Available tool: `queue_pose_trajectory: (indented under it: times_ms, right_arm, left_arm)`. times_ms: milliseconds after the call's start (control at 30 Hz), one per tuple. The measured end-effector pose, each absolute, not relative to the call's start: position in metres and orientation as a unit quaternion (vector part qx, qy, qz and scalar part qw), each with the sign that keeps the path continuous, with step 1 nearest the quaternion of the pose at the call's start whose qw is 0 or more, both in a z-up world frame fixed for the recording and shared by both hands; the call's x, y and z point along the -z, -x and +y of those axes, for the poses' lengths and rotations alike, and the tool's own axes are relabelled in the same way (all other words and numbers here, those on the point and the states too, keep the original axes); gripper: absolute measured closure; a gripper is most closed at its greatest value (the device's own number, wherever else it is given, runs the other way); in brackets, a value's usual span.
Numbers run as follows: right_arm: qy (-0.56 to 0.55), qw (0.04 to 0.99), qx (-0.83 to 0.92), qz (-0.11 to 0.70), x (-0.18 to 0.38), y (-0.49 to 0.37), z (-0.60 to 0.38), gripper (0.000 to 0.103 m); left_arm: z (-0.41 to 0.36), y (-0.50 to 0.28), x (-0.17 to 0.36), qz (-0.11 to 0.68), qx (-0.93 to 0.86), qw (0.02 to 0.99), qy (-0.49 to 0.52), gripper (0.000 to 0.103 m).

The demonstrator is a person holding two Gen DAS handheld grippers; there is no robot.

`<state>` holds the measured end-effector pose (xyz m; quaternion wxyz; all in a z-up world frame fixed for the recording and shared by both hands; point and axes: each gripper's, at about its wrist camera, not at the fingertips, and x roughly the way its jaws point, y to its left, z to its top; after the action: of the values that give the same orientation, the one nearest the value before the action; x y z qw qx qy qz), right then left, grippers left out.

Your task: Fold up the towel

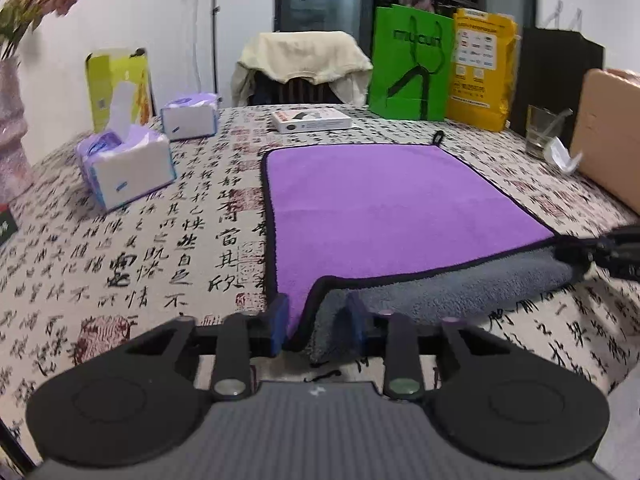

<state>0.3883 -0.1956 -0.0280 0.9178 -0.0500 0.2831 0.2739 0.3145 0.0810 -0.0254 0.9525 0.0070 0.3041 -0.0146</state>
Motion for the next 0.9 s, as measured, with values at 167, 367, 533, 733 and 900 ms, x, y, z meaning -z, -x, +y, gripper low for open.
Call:
queue_pose_trajectory:
  times_ms: [167,367,533,733,900]
  right_arm:
    - [0.064,0.918,-0.275,0.277,0.025,-0.39,-0.195,0.098]
    - [0.078,0.923,-0.274,0.259,0.014,-0.4,-0.191,0.098]
    - [0.09,0.929,-0.269,0.239,0.004,-0.417,-0.186,0.098]
    - [0.115,0.929,-0.268,0.226,-0.004,-0.442,-0.177,0.098]
    - [0.123,0.928,-0.271,0.223,-0.01,-0.463,-0.171,0.098]
  left_arm:
    - [0.076,-0.311,0.018,0.281,0.024,0.959,-0.042,0.097]
    - [0.08,-0.324,0.006,0.258,0.021,0.965,-0.044,0.097]
    - [0.082,-0.342,-0.003,0.244,0.021,0.968,-0.056,0.097]
    - [0.086,-0.367,-0.008,0.24,0.022,0.968,-0.064,0.097]
    - [0.095,-0.393,-0.011,0.248,0.026,0.967,-0.054,0.097]
